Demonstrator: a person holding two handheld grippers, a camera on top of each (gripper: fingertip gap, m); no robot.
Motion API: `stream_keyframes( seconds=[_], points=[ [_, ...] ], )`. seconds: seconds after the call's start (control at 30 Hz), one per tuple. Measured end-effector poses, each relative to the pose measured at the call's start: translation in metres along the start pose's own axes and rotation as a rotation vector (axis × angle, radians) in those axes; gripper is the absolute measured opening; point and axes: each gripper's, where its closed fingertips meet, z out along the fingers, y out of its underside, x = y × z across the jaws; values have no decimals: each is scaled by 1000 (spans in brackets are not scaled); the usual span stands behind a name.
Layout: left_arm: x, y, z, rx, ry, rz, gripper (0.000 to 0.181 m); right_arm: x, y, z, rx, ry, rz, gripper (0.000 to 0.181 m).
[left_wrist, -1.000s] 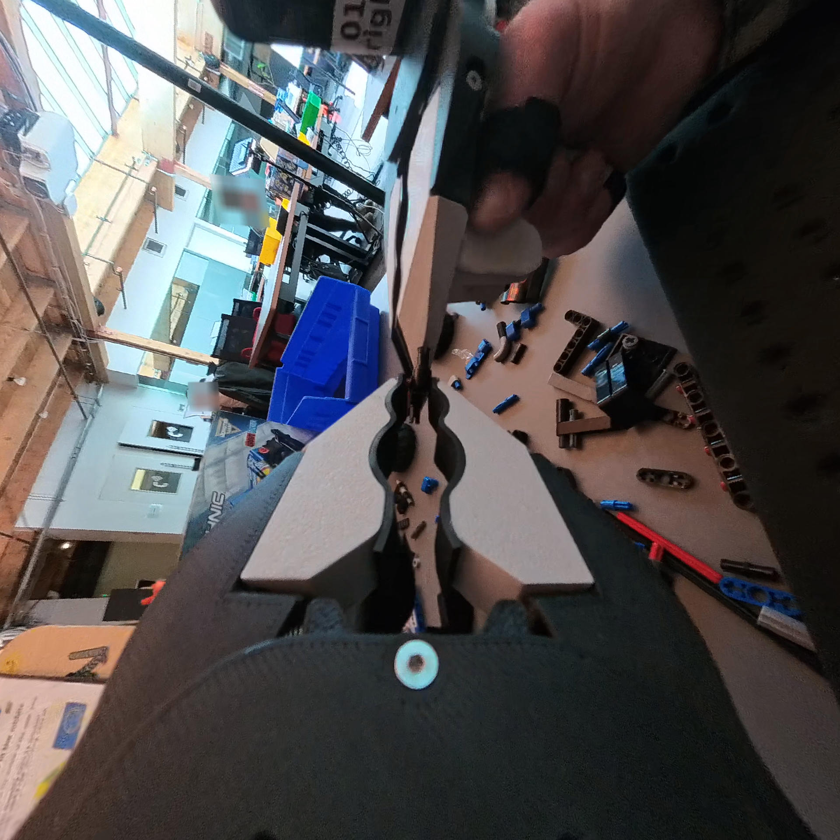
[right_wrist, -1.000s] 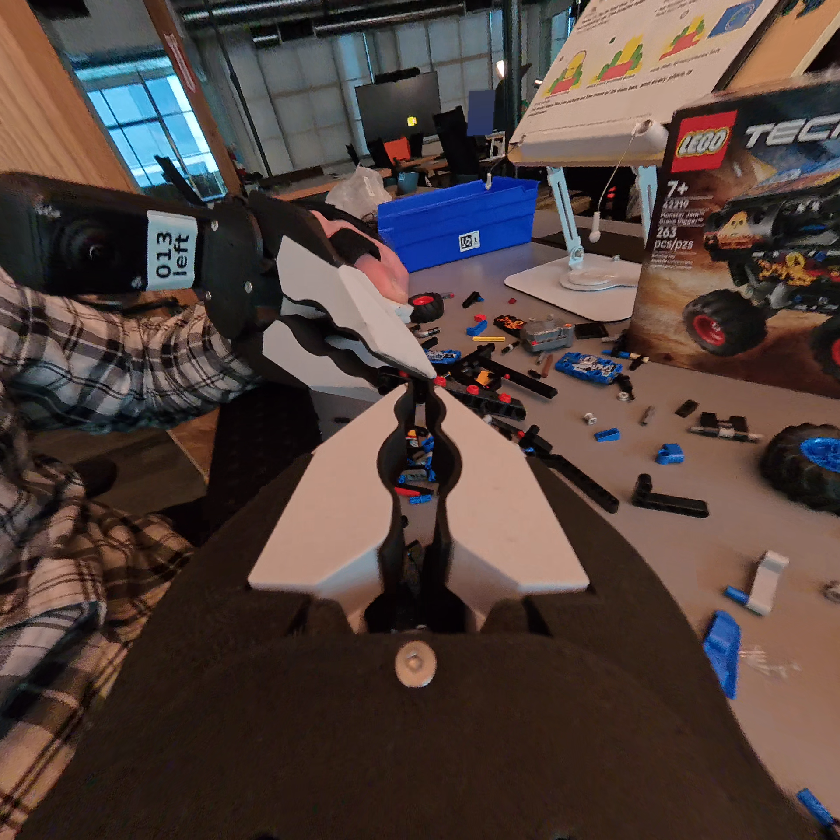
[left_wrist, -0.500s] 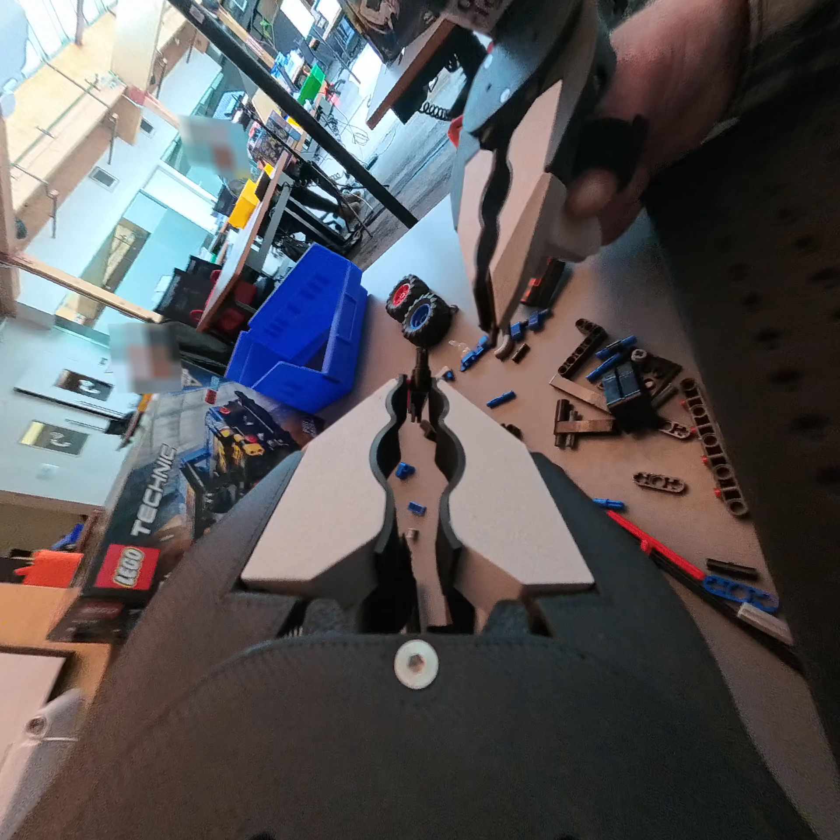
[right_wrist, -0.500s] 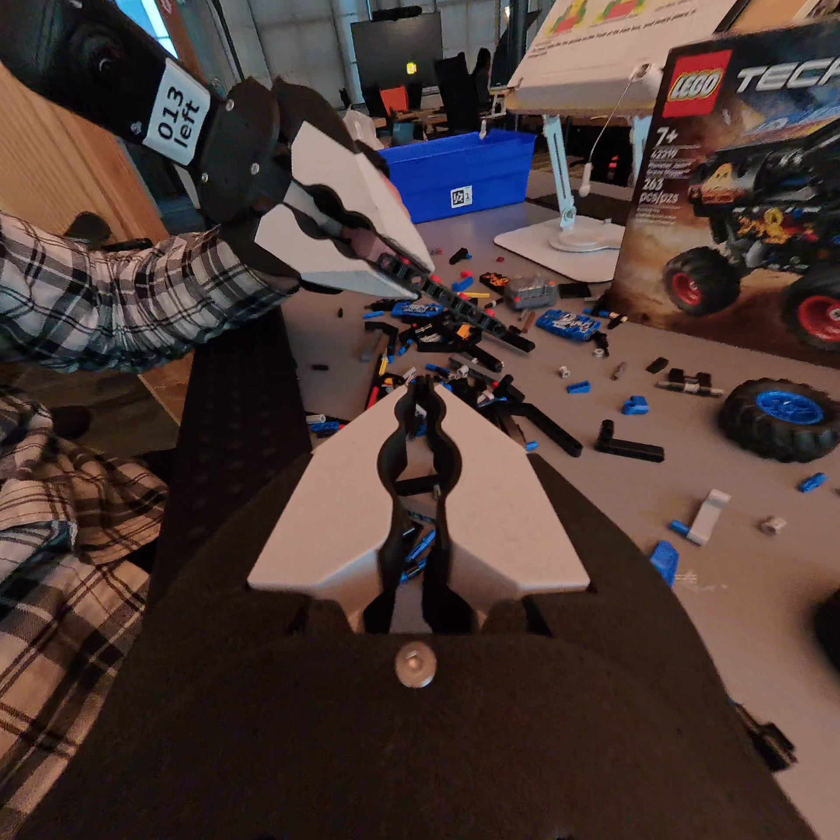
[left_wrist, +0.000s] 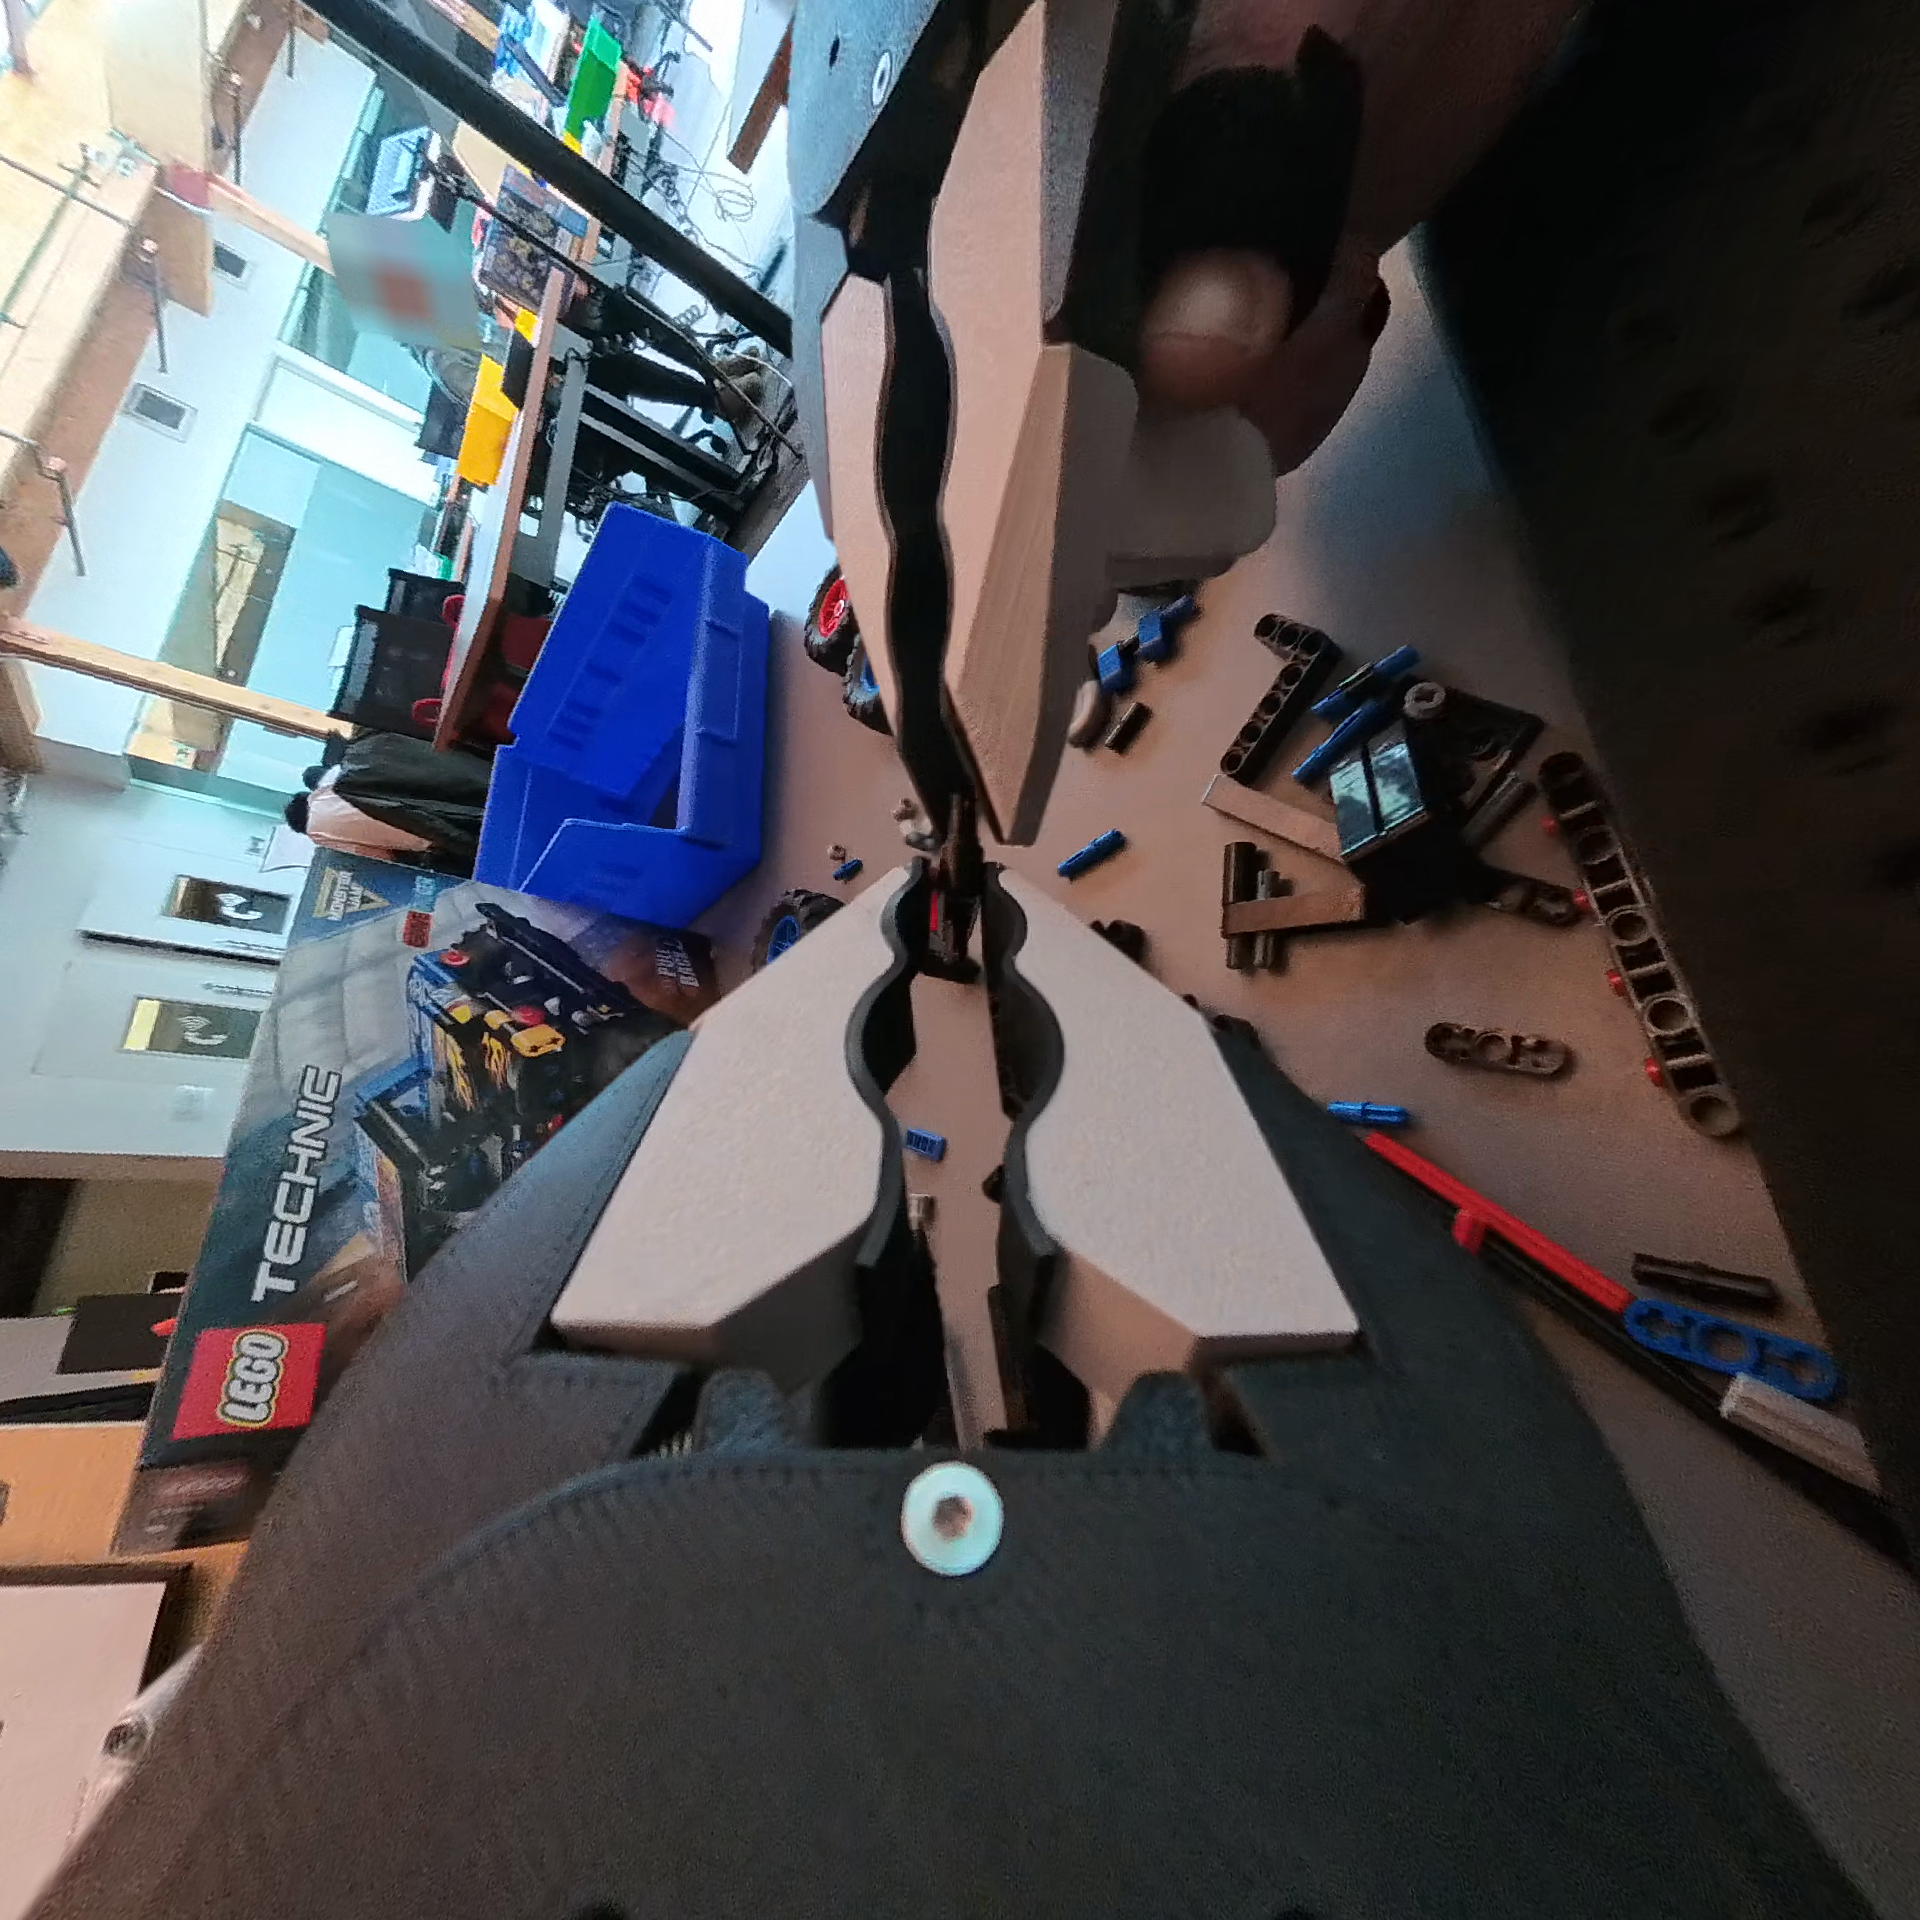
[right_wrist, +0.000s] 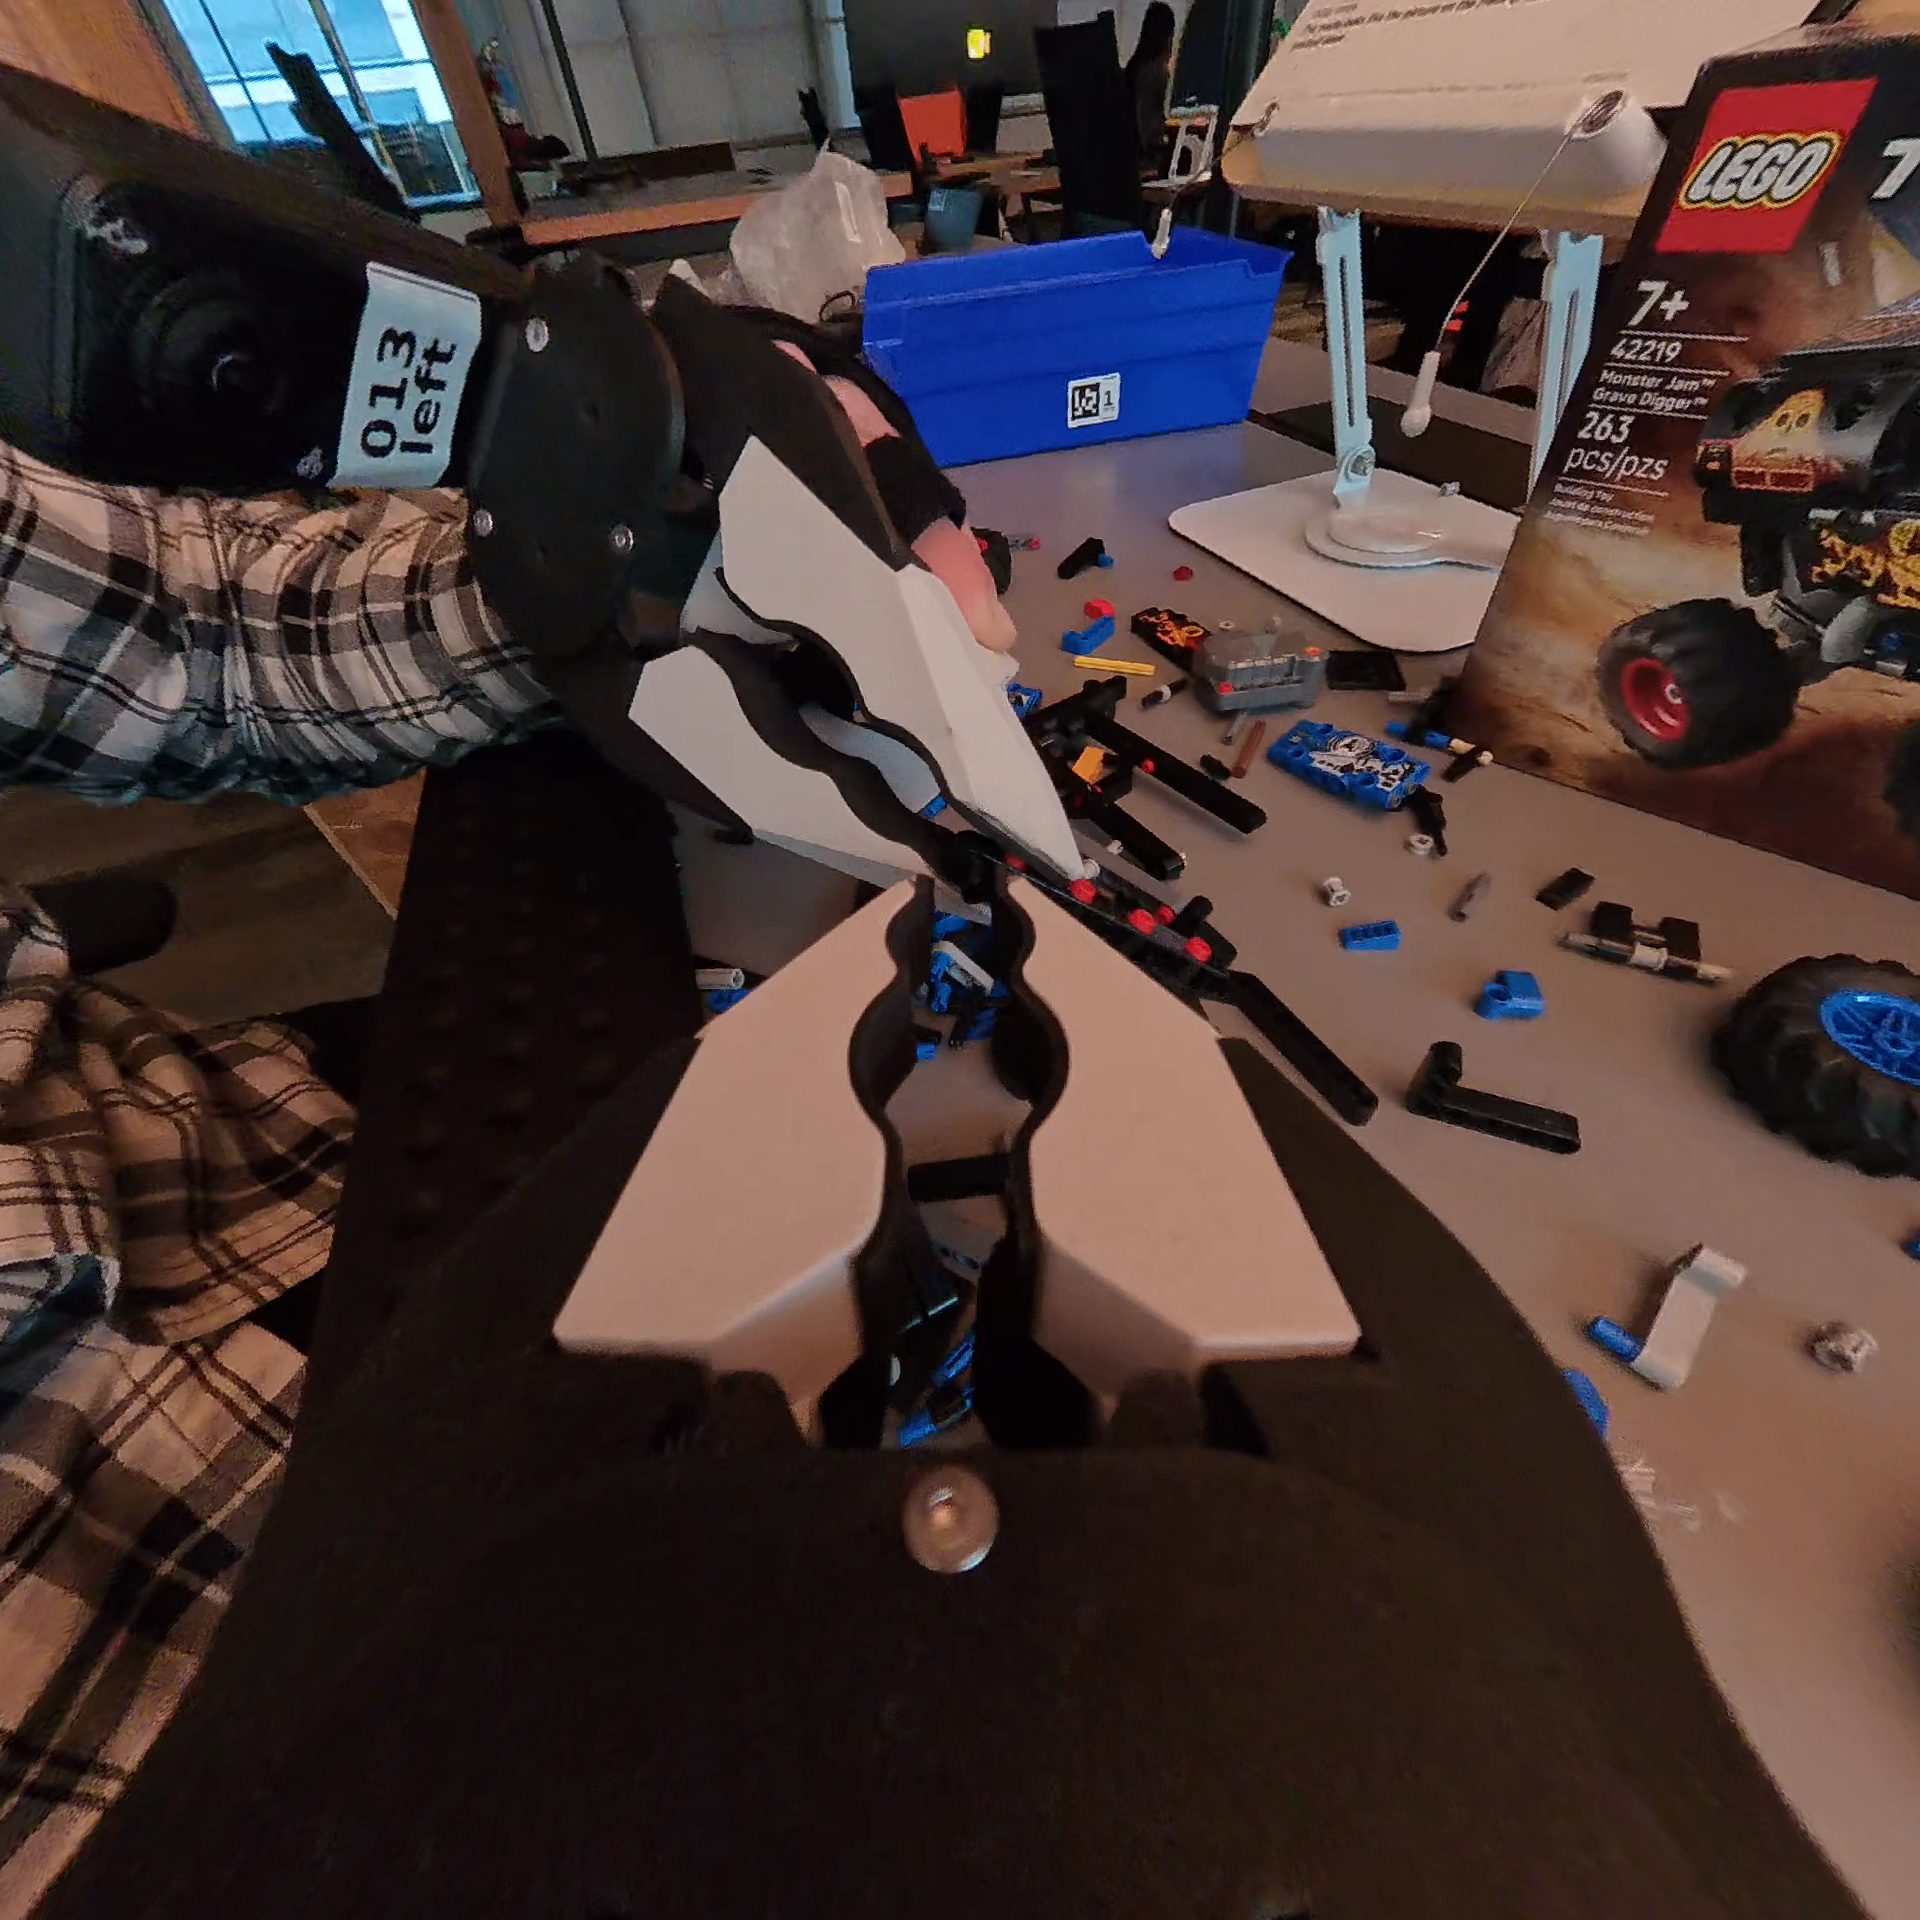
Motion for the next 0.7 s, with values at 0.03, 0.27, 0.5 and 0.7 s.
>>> stream_keyframes(
  seconds=[0.03, 0.27, 0.5, 0.7],
  points=[
    [0, -2, -1, 9, -2, -2, 7, 0, -2, 0, 10, -2, 7, 3],
    [-4, -2, -1, -51, -82, 149, 7, 0, -5, 0, 35, -35, 118, 3],
    [-4, 3, 2, -133, -140, 289, 7, 2, -2, 2, 28, -67, 250, 3],
    [-4, 2, -1, -125, -122, 212, 7, 0, -2, -3, -11, -19, 113, 1]
  ],
)
